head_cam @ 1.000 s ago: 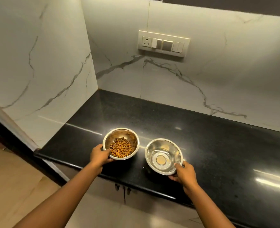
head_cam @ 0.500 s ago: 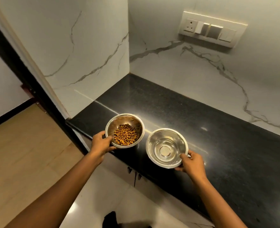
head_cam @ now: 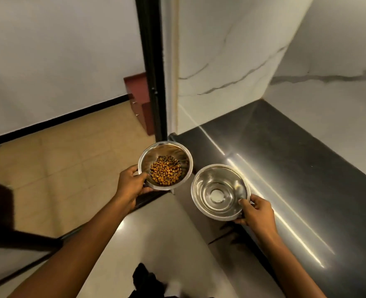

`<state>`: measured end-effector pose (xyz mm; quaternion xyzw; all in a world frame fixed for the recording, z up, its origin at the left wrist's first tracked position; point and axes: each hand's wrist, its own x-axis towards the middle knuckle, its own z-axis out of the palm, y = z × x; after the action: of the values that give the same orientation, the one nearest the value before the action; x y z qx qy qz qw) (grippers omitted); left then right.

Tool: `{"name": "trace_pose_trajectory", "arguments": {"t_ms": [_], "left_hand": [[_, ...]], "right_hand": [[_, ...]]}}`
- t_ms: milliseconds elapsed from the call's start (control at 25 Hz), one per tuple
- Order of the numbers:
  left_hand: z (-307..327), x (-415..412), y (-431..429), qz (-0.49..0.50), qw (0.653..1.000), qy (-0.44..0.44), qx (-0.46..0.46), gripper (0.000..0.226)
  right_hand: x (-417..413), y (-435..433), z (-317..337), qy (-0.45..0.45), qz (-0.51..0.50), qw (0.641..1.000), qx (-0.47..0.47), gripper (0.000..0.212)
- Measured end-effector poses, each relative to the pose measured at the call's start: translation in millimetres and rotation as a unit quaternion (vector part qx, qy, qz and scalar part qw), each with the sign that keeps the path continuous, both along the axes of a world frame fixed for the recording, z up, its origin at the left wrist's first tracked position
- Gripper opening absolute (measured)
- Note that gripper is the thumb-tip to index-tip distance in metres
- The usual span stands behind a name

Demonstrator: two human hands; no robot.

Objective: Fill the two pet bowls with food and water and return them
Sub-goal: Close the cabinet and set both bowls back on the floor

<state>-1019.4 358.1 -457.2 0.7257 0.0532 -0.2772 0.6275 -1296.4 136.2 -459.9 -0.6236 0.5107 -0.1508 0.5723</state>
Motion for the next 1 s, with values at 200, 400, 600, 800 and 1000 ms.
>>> {"name": "trace_pose_trajectory", "arguments": {"t_ms": [200,400,600,800,1000], "left_hand": [[2.4,75.2,82.9,0.057,0.998,-0.003,-0.001,0.034],[10.4,160.4,156.1,0.111,0.994,-0.016,0.008,0.035],[4.7,236.9,206.7,0.182,0.983,-0.011,0.002,0.034],[-2.8,314.6,224.8,0.253,0.968,-0.002,-0.004,0.034],[6.2,389.7,225.3,0.322,0.947,0.003,-0.015,0.032]], "right_hand": [[111.8,42.7,-11.6,-0.007,0.057,0.998,-0.006,0.017],[230.2,84.9,-17.4,-0.037,0.122,0.992,0.020,0.013],[344.9,111.9,-15.1,-0.030,0.179,0.983,0.021,0.013],[469.7,113.1,-17.0,-0.030,0.227,0.973,0.039,0.012],[592.0,105.3,-19.3,-0.028,0.264,0.963,0.046,0.015]]}}
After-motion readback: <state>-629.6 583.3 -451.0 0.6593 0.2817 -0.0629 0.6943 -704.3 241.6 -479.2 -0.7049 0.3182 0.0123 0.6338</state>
